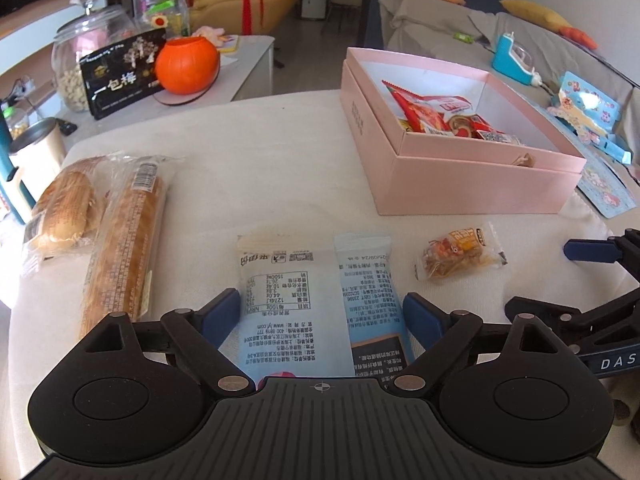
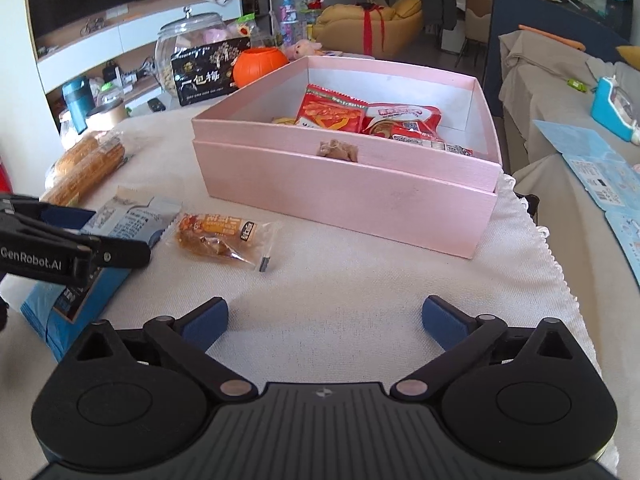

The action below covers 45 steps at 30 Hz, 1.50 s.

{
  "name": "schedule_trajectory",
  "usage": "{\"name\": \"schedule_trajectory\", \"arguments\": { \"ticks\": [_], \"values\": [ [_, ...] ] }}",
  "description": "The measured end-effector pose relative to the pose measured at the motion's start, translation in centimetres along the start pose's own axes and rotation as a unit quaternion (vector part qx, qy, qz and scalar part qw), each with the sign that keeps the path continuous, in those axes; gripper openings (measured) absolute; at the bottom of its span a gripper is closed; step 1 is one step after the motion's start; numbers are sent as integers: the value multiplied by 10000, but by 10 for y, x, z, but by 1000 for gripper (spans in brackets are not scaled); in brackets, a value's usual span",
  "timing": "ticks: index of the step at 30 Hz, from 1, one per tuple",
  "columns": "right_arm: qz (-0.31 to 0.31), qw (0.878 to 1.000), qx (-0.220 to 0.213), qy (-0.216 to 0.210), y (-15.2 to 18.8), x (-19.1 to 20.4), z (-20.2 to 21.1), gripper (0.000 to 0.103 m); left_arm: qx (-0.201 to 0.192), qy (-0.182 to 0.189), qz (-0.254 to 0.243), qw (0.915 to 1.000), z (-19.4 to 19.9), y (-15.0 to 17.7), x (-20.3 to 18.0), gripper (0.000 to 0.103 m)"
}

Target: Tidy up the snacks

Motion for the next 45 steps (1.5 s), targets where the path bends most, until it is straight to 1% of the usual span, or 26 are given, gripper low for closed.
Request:
{"name": "schedule_trajectory", "arguments": {
  "ticks": [2, 4, 6, 7, 10, 11, 12, 13, 14, 16, 18, 19, 21, 22, 24, 26, 28, 31, 32, 33, 34, 35, 36, 37, 40, 45],
  "values": [
    [26, 10000, 49, -49, -2, 1, 1, 103, -44, 193, 245, 9995, 10, 4, 4, 87],
    [-1, 9994, -21, -341, -8, 3, 7, 101, -284, 468, 450, 9975, 29, 13, 5, 87],
    [24, 9985, -159, -530, -16, 7, 13, 101, -475, 454, 394, 9971, 49, 22, 2, 87],
    [130, 9982, -206, -555, -24, 13, 13, 100, -538, 423, 354, 9970, 57, 26, 1, 87],
    [452, 9977, -234, -442, -45, 30, 3, 98, -672, 444, 396, 9960, 78, 37, 3, 87],
    [491, 9975, -199, -461, -50, 34, -2, 95, -699, 474, 415, 9956, 83, 39, 5, 87],
    [492, 9974, -121, -513, -54, 38, -8, 93, -716, 496, 427, 9953, 88, 41, 6, 87],
    [465, 9972, 33, -583, -58, 42, -17, 85, -737, 491, 435, 9951, 93, 43, 8, 87],
    [415, 9969, 208, -643, -61, 45, -22, 75, -756, 458, 427, 9952, 97, 44, 9, 87],
    [190, 9934, 541, -998, -61, 48, -26, 66, -740, 335, 370, 9960, 102, 46, 12, 87],
    [51, 9879, 702, -1380, -58, 49, -20, 66, -668, 246, 313, 9970, 101, 46, 14, 87],
    [26, 9848, 778, -1554, -57, 49, -16, 64, -628, 239, 275, 9974, 99, 46, 13, 87],
    [-26, 9819, 798, -1720, -56, 47, -4, 63, -560, 259, 208, 9979, 95, 46, 11, 87],
    [16, 9833, 746, -1661, -56, 47, 0, 63, -528, 254, 170, 9981, 93, 47, 10, 87],
    [331, 9884, 620, -1345, -57, 50, 6, 63, -480, 222, 107, 9985, 89, 48, 7, 87],
    [624, 9900, 637, -1092, -58, 56, 4, 63, -423, 182, 70, 9989, 85, 51, 5, 87],
    [772, 9891, 732, -1022, -61, 61, -5, 63, -350, 131, 58, 9993, 82, 54, 4, 87],
    [785, 9886, 776, -1019, -67, 72, -20, 63, -228, 23, 39, 9997, 76, 58, 2, 87],
    [792, 9882, 829, -1017, -68, 77, -26, 62, -178, 14, 12, 9998, 75, 58, 1, 87],
    [859, 9884, 847, -922, -69, 83, -31, 61, -137, 25, -20, 9999, 75, 59, -1, 87],
    [1046, 9883, 798, -768, -69, 89, -30, 48, -122, 48, -48, 9999, 75, 59, -2, 87],
    [1274, 9861, 792, -714, -69, 94, -27, 31, -128, 69, -68, 9999, 76, 60, -4, 88],
    [1442, 9835, 839, -704, -69, 99, -22, 21, -137, 90, -80, 9998, 76, 60, -6, 88],
    [1480, 9826, 904, -670, -69, 99, -17, 19, -156, 117, -81, 9998, 77, 59, -7, 88],
    [1487, 9816, 938, -750, -67, 90, 7, 19, -266, 234, -89, 9993, 79, 52, -14, 88],
    [1288, 9854, 876, -686, -60, 52, 52, 19, -448, 581, -300, 9968, 86, 39, -37, 87]
  ]
}}
Point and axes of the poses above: each gripper's, at about its wrist camera, not at the fingertips, and z roughly against the way its jaws point, x to its left, y to its underside, the point moved 1 cm from there along -z, roughly the way its jaws point, and after that the axes turned 1 degree about y, right-handed, at the moved point
